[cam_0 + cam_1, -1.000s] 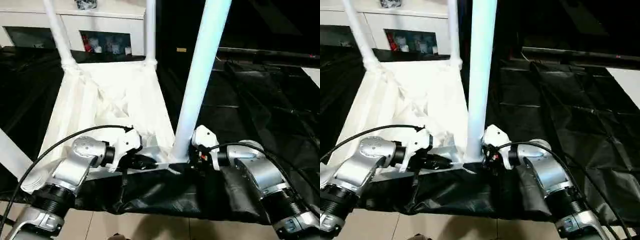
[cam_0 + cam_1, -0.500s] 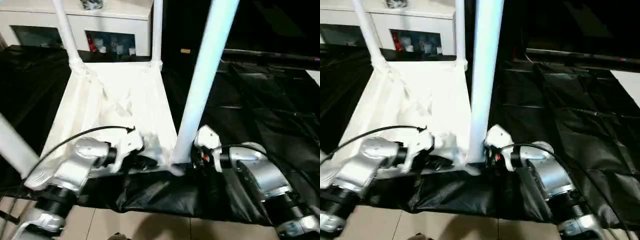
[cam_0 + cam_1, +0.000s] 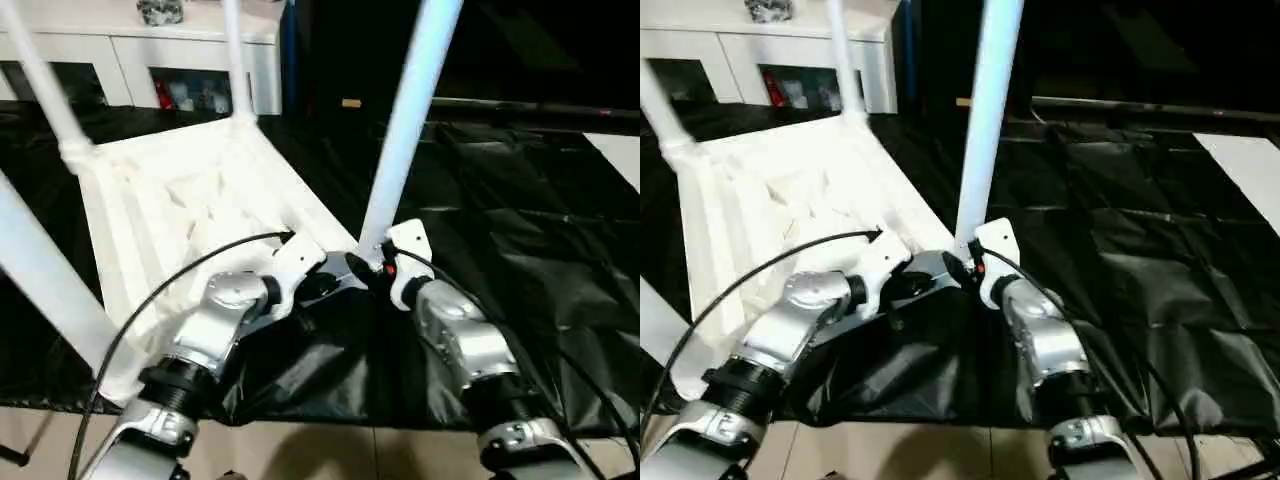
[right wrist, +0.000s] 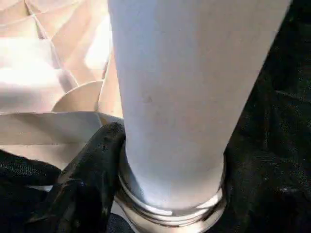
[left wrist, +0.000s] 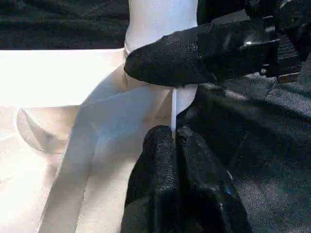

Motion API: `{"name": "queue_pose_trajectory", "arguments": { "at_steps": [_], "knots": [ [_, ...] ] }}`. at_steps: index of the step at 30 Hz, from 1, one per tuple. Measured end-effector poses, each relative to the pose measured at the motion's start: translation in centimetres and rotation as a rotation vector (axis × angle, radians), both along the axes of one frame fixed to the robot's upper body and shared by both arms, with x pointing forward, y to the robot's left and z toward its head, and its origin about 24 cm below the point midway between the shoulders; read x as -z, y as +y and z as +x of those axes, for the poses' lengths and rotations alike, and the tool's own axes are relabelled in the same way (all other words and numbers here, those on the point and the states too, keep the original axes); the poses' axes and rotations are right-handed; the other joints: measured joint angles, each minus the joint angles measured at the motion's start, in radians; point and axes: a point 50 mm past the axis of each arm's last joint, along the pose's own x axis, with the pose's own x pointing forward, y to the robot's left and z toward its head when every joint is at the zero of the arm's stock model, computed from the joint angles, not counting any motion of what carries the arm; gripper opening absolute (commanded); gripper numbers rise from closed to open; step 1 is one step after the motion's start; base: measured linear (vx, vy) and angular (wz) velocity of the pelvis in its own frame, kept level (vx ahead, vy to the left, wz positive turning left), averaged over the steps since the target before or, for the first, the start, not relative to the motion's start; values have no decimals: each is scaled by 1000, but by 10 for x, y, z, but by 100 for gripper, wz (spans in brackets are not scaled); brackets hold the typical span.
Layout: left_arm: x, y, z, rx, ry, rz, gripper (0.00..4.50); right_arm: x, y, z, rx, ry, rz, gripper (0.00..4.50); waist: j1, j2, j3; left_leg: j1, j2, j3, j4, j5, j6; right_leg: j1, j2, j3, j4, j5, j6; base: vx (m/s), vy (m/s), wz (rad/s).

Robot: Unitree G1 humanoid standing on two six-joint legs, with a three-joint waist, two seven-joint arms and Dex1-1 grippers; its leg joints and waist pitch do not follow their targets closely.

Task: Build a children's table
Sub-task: Rotate leg to tighten

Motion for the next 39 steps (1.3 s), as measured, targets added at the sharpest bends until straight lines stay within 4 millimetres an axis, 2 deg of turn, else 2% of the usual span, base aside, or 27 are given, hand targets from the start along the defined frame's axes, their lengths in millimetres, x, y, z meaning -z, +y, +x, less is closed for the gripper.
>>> {"name": "queue_pose_trajectory", "arguments": {
  "at_steps": [3,4,8,18,20,24,25,26,35,39],
  "knots": [
    [-1,4,0,13,-1,8,0,0,1,-1,-26,4,22,359,-4,0,0,0,0,0,0,0,0,0,0,0,0,0,-1,0,0,0],
    [-2,6,0,25,-1,12,0,-1,1,-1,-44,3,24,392,-7,1,0,0,0,0,0,0,0,0,0,0,0,0,-1,0,0,0],
    [-3,15,-6,131,-1,7,0,-5,-2,-6,-204,-19,-42,407,-10,2,1,-2,0,-1,-1,0,0,-2,0,-1,0,2,-4,0,0,0],
    [-6,35,-19,321,66,8,0,-16,-19,-28,-606,-35,-103,407,24,3,2,-4,0,1,0,0,1,-1,-1,0,-3,1,-3,0,0,0],
    [-6,38,-22,359,84,9,0,-18,-24,-33,-676,-28,-119,372,32,2,2,-4,0,1,0,0,1,-1,-1,0,-3,1,-3,0,0,0],
    [-6,43,-25,406,113,9,0,-21,-25,-38,-757,-21,-131,359,37,2,2,-3,0,1,0,0,0,-1,-1,0,-1,1,-3,0,0,0],
    [-7,44,-26,416,118,10,0,-21,-25,-39,-776,-19,-138,334,37,2,2,-3,0,1,0,0,0,-1,-1,0,-1,1,-3,0,0,0],
    [-7,45,-27,428,127,10,0,-22,-25,-40,-798,-16,-146,329,37,2,2,-3,0,1,0,0,0,-1,-1,0,-1,1,-3,0,0,0],
    [-6,45,-29,459,143,11,0,-23,-29,-42,-829,-12,-169,252,38,2,2,-3,0,1,0,0,0,1,-1,0,-1,1,-3,0,0,0],
    [-6,45,-29,456,139,13,0,-24,-28,-42,-830,-25,-164,234,38,2,2,-3,0,1,0,0,0,1,-1,0,-1,1,-3,0,0,0]
  ]
}}
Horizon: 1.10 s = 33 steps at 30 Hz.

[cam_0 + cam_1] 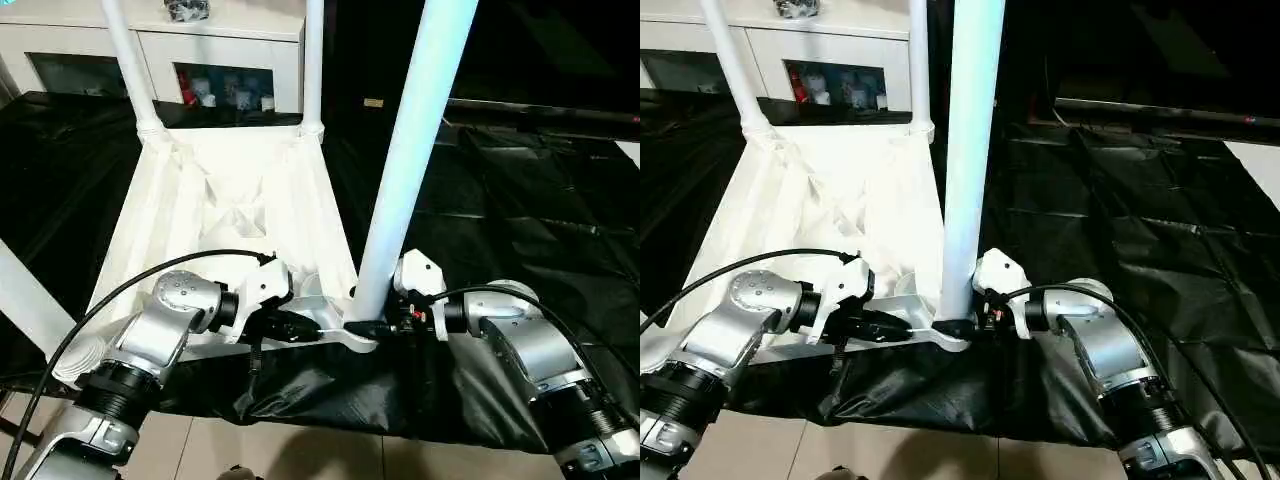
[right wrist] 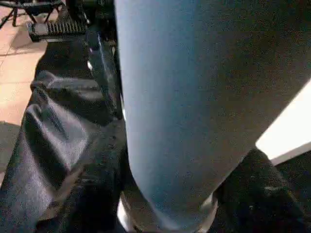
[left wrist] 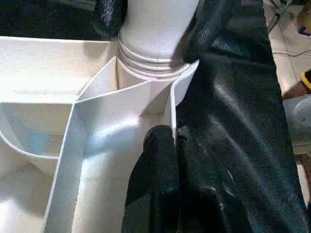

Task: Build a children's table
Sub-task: Rotate leg to tighten

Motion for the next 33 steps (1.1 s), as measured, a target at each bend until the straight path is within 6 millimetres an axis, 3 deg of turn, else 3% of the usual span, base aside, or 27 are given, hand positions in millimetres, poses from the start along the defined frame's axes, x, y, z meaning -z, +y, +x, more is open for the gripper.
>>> {"name": "queue_pose_trajectory", "arguments": {
  "at_steps": [4,11,18,19,21,24,33],
  "knots": [
    [1,0,2,-35,-13,-4,0,1,1,0,55,5,34,214,-1,0,0,1,0,0,0,0,0,0,0,0,0,0,0,0,0,0],
    [7,-34,21,-276,-89,-25,0,12,3,23,512,-18,125,200,-6,-3,0,1,-1,0,0,0,0,2,-1,0,-2,-3,6,0,0,0],
    [10,-54,31,-438,-115,-24,0,14,16,45,774,-37,114,198,-34,1,-3,1,-2,0,0,0,0,1,-2,0,-4,-4,7,0,0,0],
    [10,-54,31,-441,-118,-24,0,13,17,46,784,-38,115,198,-35,1,-3,0,-2,-1,0,0,0,1,-2,-1,-4,-4,7,0,0,0],
    [9,-54,31,-438,-125,-21,0,14,17,46,799,-30,131,267,-36,1,-3,0,-2,-1,0,0,0,1,-2,-1,-5,-4,7,0,0,0],
    [9,-53,30,-411,-129,-18,0,12,20,45,777,-16,154,267,-36,1,-3,0,-2,-1,0,0,0,1,-2,-1,-4,-4,7,0,0,0],
    [2,-35,26,-273,-110,-21,0,7,8,34,485,-25,111,364,-38,4,-3,0,0,-2,-4,0,0,-1,0,-2,-2,-1,2,0,0,0]
  ]
}}
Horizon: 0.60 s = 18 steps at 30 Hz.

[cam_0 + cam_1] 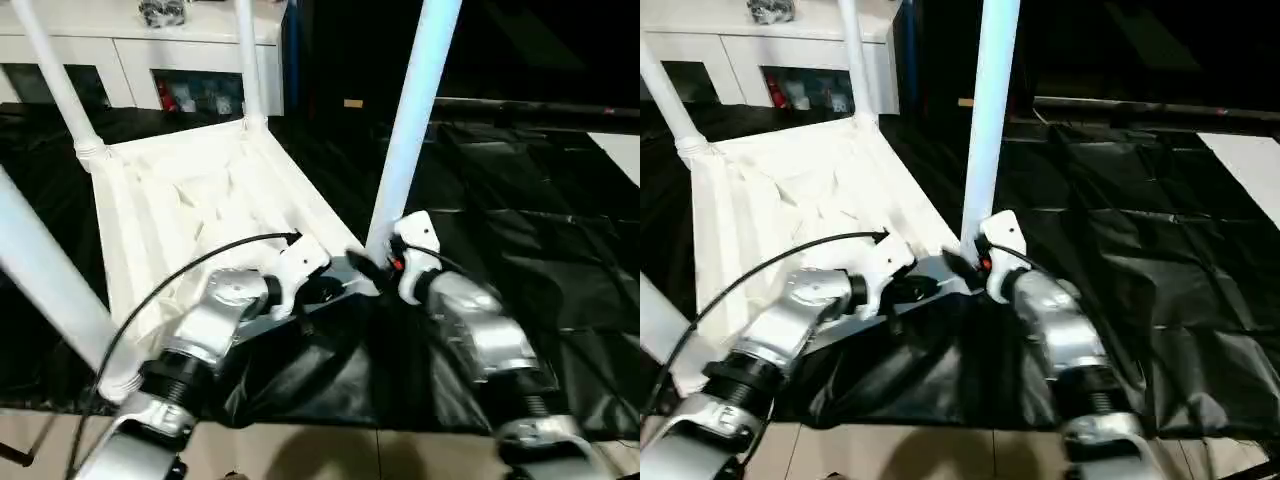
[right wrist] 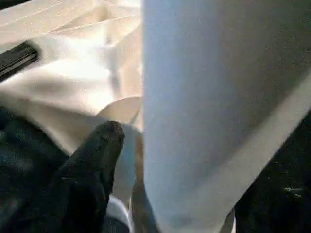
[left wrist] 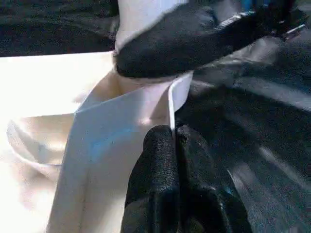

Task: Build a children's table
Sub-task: Rotate leg to tighten

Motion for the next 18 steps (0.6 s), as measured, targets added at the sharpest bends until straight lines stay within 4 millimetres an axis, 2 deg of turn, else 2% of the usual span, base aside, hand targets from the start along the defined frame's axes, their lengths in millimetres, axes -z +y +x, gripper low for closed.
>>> {"name": "queue_pose_trajectory", "arguments": {
  "at_steps": [4,7,12,14,18],
  "knots": [
    [-2,12,-6,95,13,2,0,0,-4,-11,-159,9,-21,388,11,0,0,-1,0,0,1,0,0,0,0,0,0,-5,-1,0,0,0],
    [-3,22,-9,144,32,22,0,2,-4,-16,-248,27,-45,420,12,0,0,-1,0,1,2,0,1,0,0,1,-1,-5,-2,0,0,0],
    [-6,32,-14,208,56,41,0,8,-6,-25,-357,60,-93,447,14,1,1,0,0,1,2,0,1,1,-1,1,0,-5,-2,0,0,0],
    [-6,33,-14,212,58,41,0,8,-6,-25,-370,62,-96,405,14,0,1,0,0,1,2,0,1,1,-1,1,1,-5,-2,0,0,0],
    [-6,34,-16,235,73,38,0,8,-8,-26,-395,70,-98,389,16,0,1,0,0,1,2,0,1,1,-1,1,1,-5,-2,0,0,0]
  ]
}}
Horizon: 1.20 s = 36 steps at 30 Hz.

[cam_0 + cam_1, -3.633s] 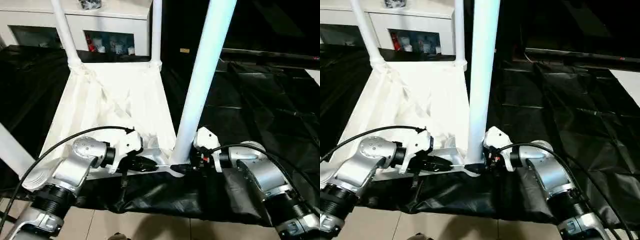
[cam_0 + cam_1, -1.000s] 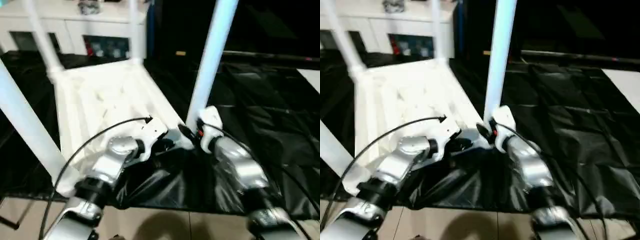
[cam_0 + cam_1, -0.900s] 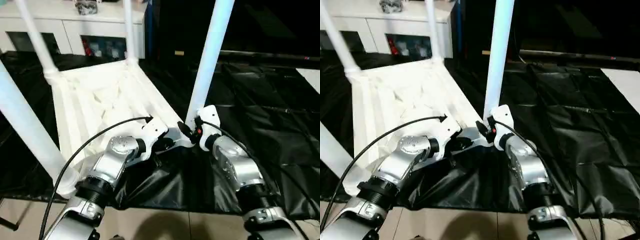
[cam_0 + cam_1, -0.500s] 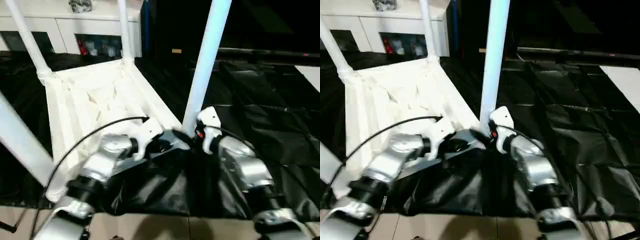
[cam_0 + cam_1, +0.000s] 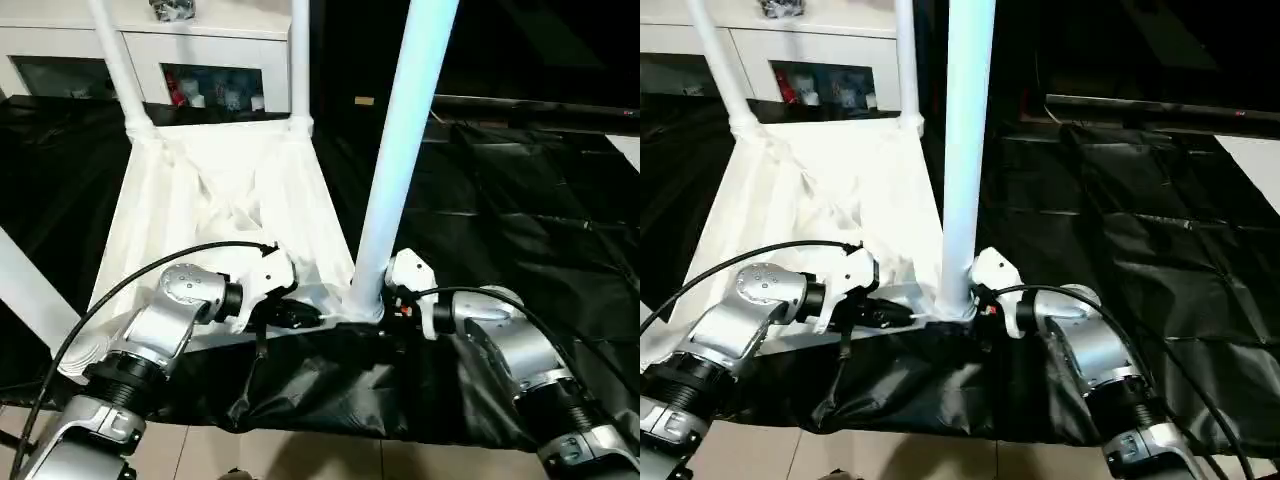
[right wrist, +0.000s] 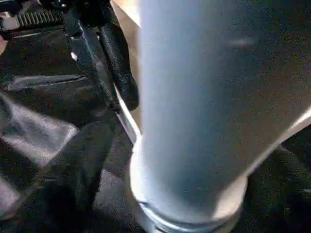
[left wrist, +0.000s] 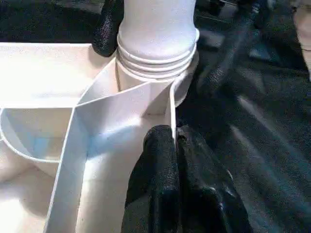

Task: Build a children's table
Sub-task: Rotate leg to tighten

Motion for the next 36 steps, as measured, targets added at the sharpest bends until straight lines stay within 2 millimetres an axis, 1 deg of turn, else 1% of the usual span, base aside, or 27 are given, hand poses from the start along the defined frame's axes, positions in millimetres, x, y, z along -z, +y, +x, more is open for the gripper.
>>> {"name": "queue_pose_trajectory", "arguments": {
  "at_steps": [2,4,6,7,8,10,11,12,14,19,21,24,25,26,27,29,31,34,35,36],
  "knots": [
    [0,0,-1,7,4,0,0,0,0,-1,-10,5,3,360,1,0,0,0,0,0,0,0,0,0,0,0,0,0,0,0,0,0],
    [0,1,-1,13,7,0,0,0,0,-1,-11,6,5,354,3,0,0,0,0,0,0,0,0,0,0,0,0,0,0,0,0,0],
    [0,1,-2,18,10,-1,0,0,-1,-1,-14,8,6,329,5,0,0,0,0,0,0,0,0,0,0,0,0,0,0,0,0,0],
    [0,1,-2,18,10,-1,0,0,-1,-1,-17,9,6,329,6,0,0,0,0,0,0,0,0,0,0,0,0,0,0,0,0,0],
    [0,1,-2,21,12,-2,0,0,-2,-1,-18,10,5,315,9,0,0,0,0,0,0,0,0,0,0,0,0,0,0,0,0,0],
    [0,0,-3,27,17,-4,0,-1,-3,-1,-25,10,2,311,14,0,0,0,0,0,0,0,0,0,0,0,0,0,0,0,0,0],
    [0,0,-3,29,19,-5,0,-1,-3,-2,-31,7,2,287,17,0,0,0,0,0,0,0,0,0,0,0,0,0,0,0,0,0],
    [0,1,-3,30,20,-5,0,-1,-3,-2,-33,7,2,287,18,0,0,0,0,0,0,0,0,0,0,0,0,0,0,0,0,0],
    [0,1,-3,34,22,-4,0,-1,-3,-2,-39,11,2,272,21,0,0,0,0,0,0,0,0,0,0,0,0,0,0,0,0,0],
    [2,-2,-3,17,24,-11,0,2,-3,-4,-25,16,15,267,24,0,0,0,0,0,0,0,0,0,0,0,0,0,0,0,0,0],
    [4,-8,1,-54,-1,-23,0,4,-4,0,76,0,24,266,23,0,0,1,0,1,1,0,0,2,0,1,1,0,0,0,0,0],
    [7,-22,11,-191,-55,-19,0,10,0,13,324,-23,53,266,14,-1,-1,4,0,1,1,0,0,3,0,1,0,1,0,0,0,0],
    [8,-28,13,-230,-59,-21,0,12,3,17,403,-24,69,266,7,-1,-1,4,0,1,1,0,0,3,0,1,0,-1,3,0,0,0],
    [9,-34,16,-277,-66,-27,0,13,5,22,486,-28,79,266,-3,-1,-1,4,0,0,1,0,0,3,0,1,-1,-1,4,0,0,0],
    [10,-39,17,-309,-70,-32,0,14,8,25,550,-28,89,266,-9,-1,-1,4,0,0,1,0,0,3,0,1,-1,-1,4,0,0,0],
    [11,-47,19,-359,-77,-36,0,15,11,30,650,-28,101,266,-15,-1,-1,4,0,0,0,0,0,3,0,1,0,-1,4,0,0,0],
    [12,-51,21,-387,-88,-34,0,15,16,34,707,-32,99,266,-17,-1,-1,4,0,0,0,0,0,2,0,0,0,0,5,0,0,0],
    [11,-53,23,-402,-104,-23,0,15,21,37,741,-51,90,266,-20,0,-2,4,0,-1,0,0,0,2,0,0,-1,1,5,0,0,0],
    [11,-53,23,-398,-106,-20,0,15,21,37,743,-49,96,321,-21,1,-2,3,-1,-1,0,0,0,2,0,0,-1,1,5,0,0,0],
    [10,-53,23,-394,-106,-21,0,14,20,37,742,-47,100,335,-21,1,-1,3,0,-1,0,0,0,2,0,0,-1,1,5,0,0,0]
  ]
}}
